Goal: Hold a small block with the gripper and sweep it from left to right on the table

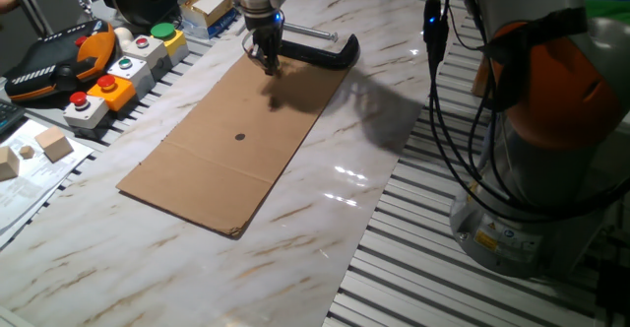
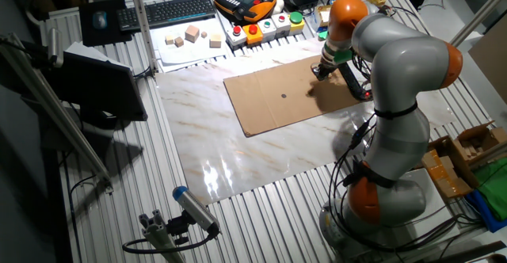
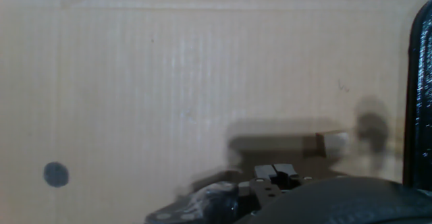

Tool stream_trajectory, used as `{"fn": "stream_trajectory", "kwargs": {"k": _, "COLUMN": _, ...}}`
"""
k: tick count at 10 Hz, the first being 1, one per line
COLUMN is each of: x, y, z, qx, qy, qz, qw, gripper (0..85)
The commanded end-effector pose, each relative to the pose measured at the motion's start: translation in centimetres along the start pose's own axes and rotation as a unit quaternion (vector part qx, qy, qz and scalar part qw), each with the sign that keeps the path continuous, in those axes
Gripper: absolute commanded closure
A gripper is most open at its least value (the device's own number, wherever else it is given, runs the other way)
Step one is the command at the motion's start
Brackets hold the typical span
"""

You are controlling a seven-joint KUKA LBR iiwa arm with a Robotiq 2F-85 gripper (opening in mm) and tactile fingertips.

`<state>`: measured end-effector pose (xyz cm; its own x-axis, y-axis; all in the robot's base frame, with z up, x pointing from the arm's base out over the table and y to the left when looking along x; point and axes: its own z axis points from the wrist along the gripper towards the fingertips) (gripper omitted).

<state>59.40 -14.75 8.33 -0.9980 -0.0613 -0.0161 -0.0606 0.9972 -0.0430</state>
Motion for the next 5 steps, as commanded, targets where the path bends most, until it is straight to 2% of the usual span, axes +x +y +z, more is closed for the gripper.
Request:
{"fn": "stream_trajectory", "kwargs": {"k": 1, "x": -0.08, "y": -0.06, "z": 0.06, "qx": 0.012, "qy": -0.002, "qz": -0.004, "qw": 1.000, "gripper": 84.3}}
{"fn": "stream_trajectory", "kwargs": {"k": 5, "x": -0.70, "y": -1.04, "z": 0.28, "qx": 0.006, "qy": 0.003, "qz": -0.009, "qw": 1.000, "gripper": 84.3}}
